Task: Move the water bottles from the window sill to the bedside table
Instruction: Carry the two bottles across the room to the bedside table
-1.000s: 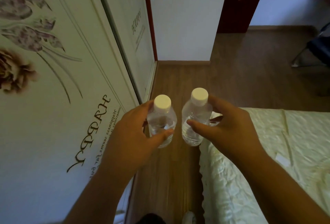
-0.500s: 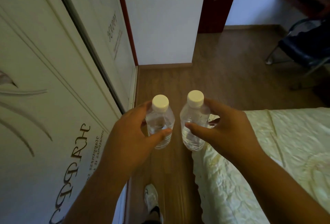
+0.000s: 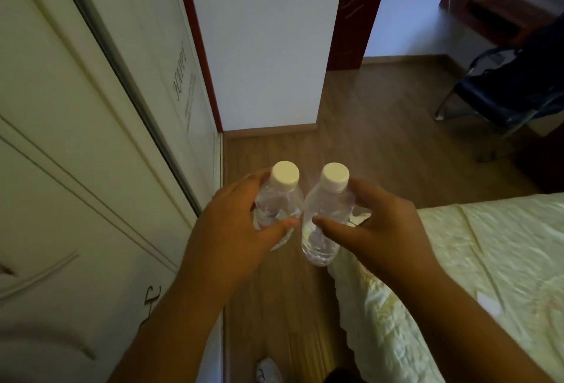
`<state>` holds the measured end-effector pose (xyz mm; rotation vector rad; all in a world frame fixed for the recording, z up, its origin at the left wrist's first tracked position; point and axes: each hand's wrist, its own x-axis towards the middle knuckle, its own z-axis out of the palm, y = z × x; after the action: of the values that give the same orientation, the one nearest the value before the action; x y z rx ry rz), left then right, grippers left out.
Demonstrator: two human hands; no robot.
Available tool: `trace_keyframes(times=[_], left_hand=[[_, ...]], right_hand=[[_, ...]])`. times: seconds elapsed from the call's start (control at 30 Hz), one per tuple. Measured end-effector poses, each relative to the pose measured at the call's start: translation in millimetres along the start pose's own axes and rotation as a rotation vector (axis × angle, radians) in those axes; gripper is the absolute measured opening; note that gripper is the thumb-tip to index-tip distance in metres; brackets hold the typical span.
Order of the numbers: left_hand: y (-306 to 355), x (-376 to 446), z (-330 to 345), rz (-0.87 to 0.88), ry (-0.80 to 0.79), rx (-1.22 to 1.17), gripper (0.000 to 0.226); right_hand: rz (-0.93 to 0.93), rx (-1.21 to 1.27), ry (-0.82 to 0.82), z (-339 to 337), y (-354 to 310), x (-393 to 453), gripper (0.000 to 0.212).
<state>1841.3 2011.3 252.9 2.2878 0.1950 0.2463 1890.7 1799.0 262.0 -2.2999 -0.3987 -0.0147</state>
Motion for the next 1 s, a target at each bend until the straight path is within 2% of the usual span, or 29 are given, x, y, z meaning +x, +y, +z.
trace_keyframes(times=[0.3, 0.53, 1.0], left_hand=[[-27, 43, -11, -0.035, 0.013, 0.007, 0.079], [-33, 95, -21, -0.099, 0.060, 0.047, 0.075], [4, 238, 15, -0.111, 0.131, 0.051, 0.074]], right_hand=[[-0.019, 0.051, -0.050, 29, -4, 59, 0.070], [-0.095, 0.134, -0.112, 43, -3, 136, 0.068], [-0.177, 0.187, -0.107, 3, 40, 293, 0.070]])
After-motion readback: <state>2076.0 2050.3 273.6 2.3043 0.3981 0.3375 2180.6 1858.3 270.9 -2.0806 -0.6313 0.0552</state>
